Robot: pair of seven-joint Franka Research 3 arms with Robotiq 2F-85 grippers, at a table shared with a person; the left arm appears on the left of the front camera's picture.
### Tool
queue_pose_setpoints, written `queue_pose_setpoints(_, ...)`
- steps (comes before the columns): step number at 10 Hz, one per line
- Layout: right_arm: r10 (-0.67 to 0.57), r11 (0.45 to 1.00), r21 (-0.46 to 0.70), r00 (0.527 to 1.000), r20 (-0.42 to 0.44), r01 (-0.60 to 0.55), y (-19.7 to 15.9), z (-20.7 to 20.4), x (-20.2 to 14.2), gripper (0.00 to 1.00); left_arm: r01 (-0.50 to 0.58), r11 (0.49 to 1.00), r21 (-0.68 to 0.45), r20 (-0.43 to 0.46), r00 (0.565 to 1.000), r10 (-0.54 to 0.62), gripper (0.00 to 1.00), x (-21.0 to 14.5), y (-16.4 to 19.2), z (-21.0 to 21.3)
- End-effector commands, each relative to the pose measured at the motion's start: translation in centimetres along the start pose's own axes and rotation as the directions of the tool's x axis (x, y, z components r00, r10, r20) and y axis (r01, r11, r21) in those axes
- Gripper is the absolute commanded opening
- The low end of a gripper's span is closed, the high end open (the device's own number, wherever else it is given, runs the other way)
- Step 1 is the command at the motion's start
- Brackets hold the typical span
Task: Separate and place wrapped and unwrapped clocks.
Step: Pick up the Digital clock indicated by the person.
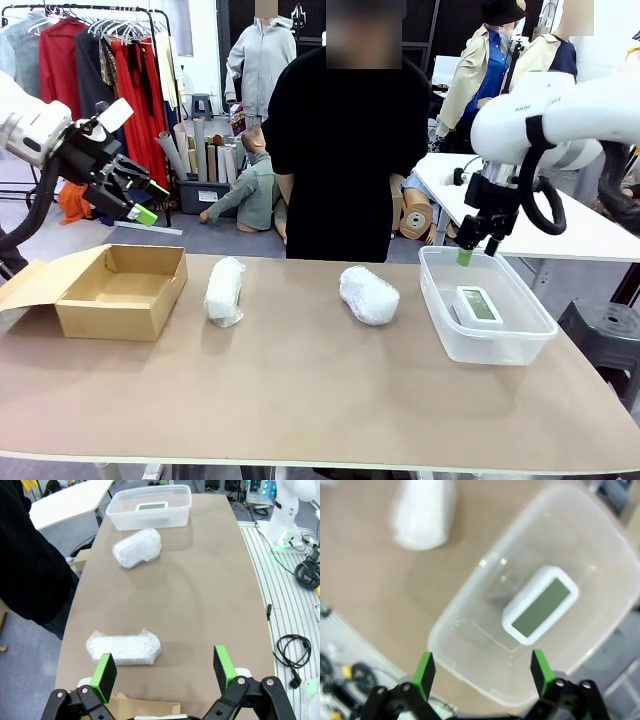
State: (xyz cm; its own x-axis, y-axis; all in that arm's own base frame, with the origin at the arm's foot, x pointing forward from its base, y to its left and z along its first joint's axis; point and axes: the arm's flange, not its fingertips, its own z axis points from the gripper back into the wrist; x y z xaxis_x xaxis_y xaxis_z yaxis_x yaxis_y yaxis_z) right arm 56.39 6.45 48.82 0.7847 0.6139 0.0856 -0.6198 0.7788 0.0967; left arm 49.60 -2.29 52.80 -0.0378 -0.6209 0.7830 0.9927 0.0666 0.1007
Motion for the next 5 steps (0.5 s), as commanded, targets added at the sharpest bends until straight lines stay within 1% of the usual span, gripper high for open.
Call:
queue_pose_setpoints(1, 0.240, 0.960, 0.135, 0.968, 0.066, -0.247, 0.4, 2.1, -0.6, 1.00, 0.003, 1.000, 0.001, 0.001, 1.000, -0.003, 1.00, 0.1, 0.0, 0.1)
queue_pose_setpoints(2, 0.334, 0.923, 0.164, 0.936, 0.114, -0.349, 1.0, 2.9, -0.8, 1.00, 0.003, 1.000, 0.001, 0.001, 1.000, -0.003, 1.00, 0.1, 0.0, 0.1)
queue_pose_setpoints(3, 0.460, 0.860, 0.152, 0.869, 0.181, -0.487, 1.9, 3.5, -1.2, 1.00, 0.003, 1.000, 0.001, 0.001, 1.000, -0.003, 1.00, 0.1, 0.0, 0.1)
queue_pose_setpoints(4, 0.603, 0.768, 0.101, 0.767, 0.221, -0.633, 2.5, 4.4, -1.8, 1.00, 0.003, 1.000, 0.001, 0.001, 1.000, -0.003, 1.00, 0.1, 0.0, 0.1)
queue_pose_setpoints(5, 0.645, 0.721, 0.075, 0.708, 0.288, -0.688, 3.0, 5.0, -2.0, 1.00, 0.003, 1.000, 0.001, 0.001, 1.000, -0.003, 1.00, 0.1, 0.0, 0.1)
